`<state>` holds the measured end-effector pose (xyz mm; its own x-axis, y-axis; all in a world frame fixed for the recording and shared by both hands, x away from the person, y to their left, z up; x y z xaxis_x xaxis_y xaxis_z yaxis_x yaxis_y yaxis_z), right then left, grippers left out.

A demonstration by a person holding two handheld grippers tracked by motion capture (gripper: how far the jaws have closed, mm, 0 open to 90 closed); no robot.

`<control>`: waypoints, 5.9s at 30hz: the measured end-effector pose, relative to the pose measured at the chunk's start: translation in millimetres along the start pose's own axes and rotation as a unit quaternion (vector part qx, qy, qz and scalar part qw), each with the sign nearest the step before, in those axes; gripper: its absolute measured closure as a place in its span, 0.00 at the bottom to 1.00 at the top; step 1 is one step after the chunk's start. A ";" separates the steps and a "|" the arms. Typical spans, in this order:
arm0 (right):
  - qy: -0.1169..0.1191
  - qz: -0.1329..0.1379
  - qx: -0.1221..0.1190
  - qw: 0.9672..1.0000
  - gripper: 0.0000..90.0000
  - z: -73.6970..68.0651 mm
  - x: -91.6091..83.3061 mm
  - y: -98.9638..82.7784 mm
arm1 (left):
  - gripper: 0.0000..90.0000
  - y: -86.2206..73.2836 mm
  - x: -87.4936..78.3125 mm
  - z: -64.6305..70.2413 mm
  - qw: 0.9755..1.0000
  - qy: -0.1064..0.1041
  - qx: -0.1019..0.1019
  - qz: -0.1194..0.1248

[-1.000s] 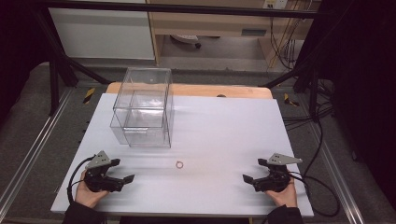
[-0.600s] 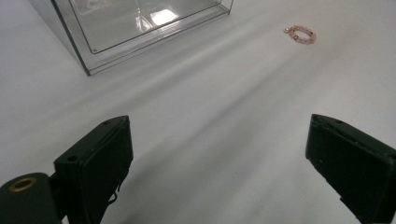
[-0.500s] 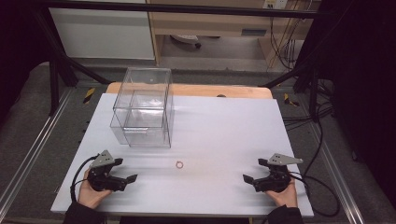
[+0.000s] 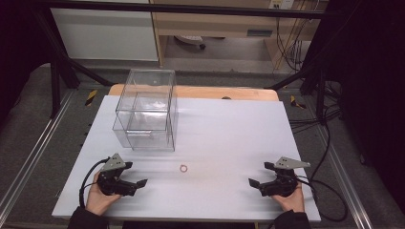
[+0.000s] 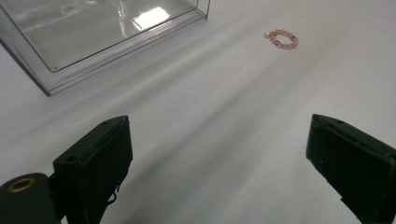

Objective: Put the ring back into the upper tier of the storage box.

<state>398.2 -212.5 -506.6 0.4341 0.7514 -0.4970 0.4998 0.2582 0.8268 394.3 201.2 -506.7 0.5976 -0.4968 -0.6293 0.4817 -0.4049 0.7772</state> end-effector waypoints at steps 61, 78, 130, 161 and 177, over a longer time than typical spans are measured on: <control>-0.002 -0.002 -0.006 1.000 0.00 -0.4 1.6 -0.4 | 0.40 51.2 57.2 87.7 0.998 -0.046 0.045 -0.027; -0.001 -0.003 -0.005 1.000 0.00 -0.8 1.7 -0.5 | 0.70 66.6 79.9 96.6 0.998 -0.043 0.022 -0.041; 0.001 -0.001 -0.003 1.000 0.00 -1.0 2.0 0.0 | 0.94 62.7 100.7 97.6 0.998 0.007 -0.013 -0.066; 0.002 0.001 -0.001 1.000 0.00 -1.3 1.7 0.4 | 0.98 68.8 89.4 96.1 0.999 0.020 -0.004 -0.035; 0.000 0.000 -0.002 1.000 0.00 -0.8 1.9 0.2 | 0.98 72.5 75.4 103.1 1.000 -0.003 0.006 -0.014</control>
<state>398.5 -210.6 -507.1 0.4334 0.7520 -0.4967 0.4963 0.2609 0.8280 408.2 55.3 -498.1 0.5806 -0.4901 -0.6502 0.4899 -0.4275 0.7598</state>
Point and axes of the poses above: each handheld gripper's, and its own axes: x roughly forward along the jaws, y roughly out of its top, z roughly to its right, the point moved 10 cm from there along x, roughly forward along the jaws, and after that the axes turned 9 degrees about y, right-handed, at the moved point
